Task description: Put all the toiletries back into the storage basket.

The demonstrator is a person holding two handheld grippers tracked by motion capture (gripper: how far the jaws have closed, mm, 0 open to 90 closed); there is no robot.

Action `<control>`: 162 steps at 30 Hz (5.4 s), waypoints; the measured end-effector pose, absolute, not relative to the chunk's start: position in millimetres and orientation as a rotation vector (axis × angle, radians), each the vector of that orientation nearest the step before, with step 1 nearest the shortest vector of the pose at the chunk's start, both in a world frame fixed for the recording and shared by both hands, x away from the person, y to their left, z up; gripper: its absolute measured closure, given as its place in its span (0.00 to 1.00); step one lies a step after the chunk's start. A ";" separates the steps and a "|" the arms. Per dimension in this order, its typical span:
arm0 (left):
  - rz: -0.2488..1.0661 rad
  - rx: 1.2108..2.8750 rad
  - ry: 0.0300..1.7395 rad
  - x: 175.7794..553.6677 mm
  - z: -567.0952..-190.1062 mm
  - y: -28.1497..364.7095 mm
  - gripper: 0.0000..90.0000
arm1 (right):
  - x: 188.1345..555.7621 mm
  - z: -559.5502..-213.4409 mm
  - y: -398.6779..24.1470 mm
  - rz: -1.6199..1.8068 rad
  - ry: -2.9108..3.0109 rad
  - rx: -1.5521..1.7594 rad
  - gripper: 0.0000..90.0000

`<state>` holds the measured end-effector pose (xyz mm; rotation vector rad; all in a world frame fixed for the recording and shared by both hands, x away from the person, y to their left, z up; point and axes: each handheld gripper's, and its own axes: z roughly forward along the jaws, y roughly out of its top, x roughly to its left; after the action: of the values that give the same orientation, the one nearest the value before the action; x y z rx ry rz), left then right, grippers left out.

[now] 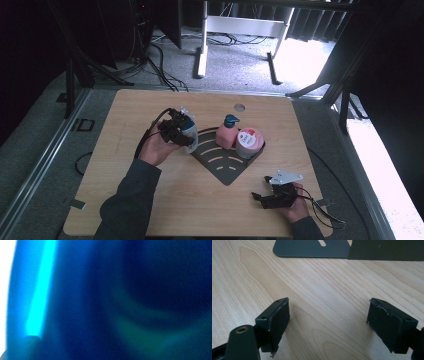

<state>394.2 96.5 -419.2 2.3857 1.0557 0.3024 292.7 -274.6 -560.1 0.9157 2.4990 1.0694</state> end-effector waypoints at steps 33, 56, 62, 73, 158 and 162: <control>0.358 2.324 1.053 413.1 -429.8 74.1 0.61 | 293.0 -560.1 -274.8 1.073 2.500 0.915 0.20; 0.402 2.332 1.036 435.2 -436.2 54.3 0.61 | 292.9 -560.1 -274.7 1.071 2.500 0.914 0.20; 0.402 2.334 1.050 440.6 -442.3 51.2 0.61 | 293.0 -560.1 -274.7 1.072 2.500 0.915 0.20; 0.379 2.333 1.075 451.4 -452.6 47.4 0.61 | 293.1 -560.1 -274.8 1.072 2.500 0.912 0.20; 0.266 2.275 1.150 476.1 -477.1 31.7 0.51 | 292.9 -560.2 -274.4 1.069 2.503 0.909 0.19; 0.261 2.273 1.148 474.3 -476.2 33.9 0.50 | 292.9 -560.2 -274.4 1.068 2.503 0.908 0.19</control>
<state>474.3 33.9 -476.2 2.2732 1.1481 0.2610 292.9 -274.4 -560.2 0.9085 2.5027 1.0678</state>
